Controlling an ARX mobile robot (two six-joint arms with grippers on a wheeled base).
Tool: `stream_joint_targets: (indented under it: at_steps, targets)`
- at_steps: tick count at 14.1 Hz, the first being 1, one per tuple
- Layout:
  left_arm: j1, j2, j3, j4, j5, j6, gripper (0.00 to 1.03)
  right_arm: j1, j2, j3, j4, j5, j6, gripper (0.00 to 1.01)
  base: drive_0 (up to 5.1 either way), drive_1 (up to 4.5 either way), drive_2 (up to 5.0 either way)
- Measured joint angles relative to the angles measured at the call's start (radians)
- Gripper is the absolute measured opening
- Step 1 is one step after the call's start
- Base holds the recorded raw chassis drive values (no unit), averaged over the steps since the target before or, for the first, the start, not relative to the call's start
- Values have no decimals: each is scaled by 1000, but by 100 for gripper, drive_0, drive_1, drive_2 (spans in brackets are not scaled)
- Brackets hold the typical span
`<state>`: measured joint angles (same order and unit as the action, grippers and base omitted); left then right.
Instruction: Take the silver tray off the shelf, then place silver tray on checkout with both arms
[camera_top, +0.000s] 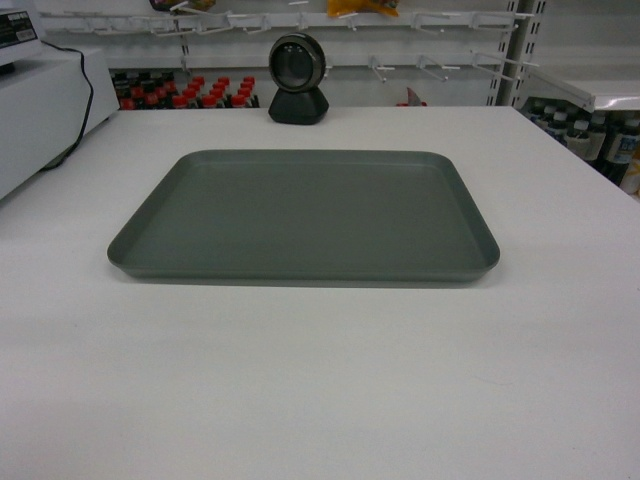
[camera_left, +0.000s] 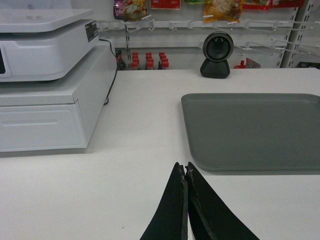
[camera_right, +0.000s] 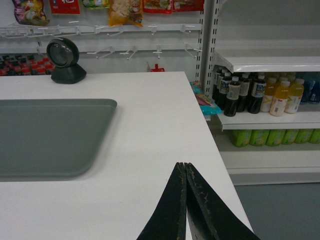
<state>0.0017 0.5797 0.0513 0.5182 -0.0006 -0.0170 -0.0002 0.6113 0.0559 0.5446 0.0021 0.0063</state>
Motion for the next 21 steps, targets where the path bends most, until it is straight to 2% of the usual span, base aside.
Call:
stream_joint_targets:
  at_steps: [5,6,13,20,21]
  targets:
    - [0,-34,-8,-23,0,0,1,0,-36,-8,-27,0,0,2,0,0,0]
    - [0,-42,-39,23,0,0,1,0,-52,-34,22,0,0,2,0,0,0]
    - [0,-285,-40,-220,0,0,1,0,-296,-43,-226,0,0,2,0,0,0]
    - [0,-403,-40,-341,0,0,1,0,-423,-43,-355,0,0,2,0,0,0]
    - [0,-458,-38,-421,0,0,1,0,-439,-43,-370,0,0,2,0,0,0]
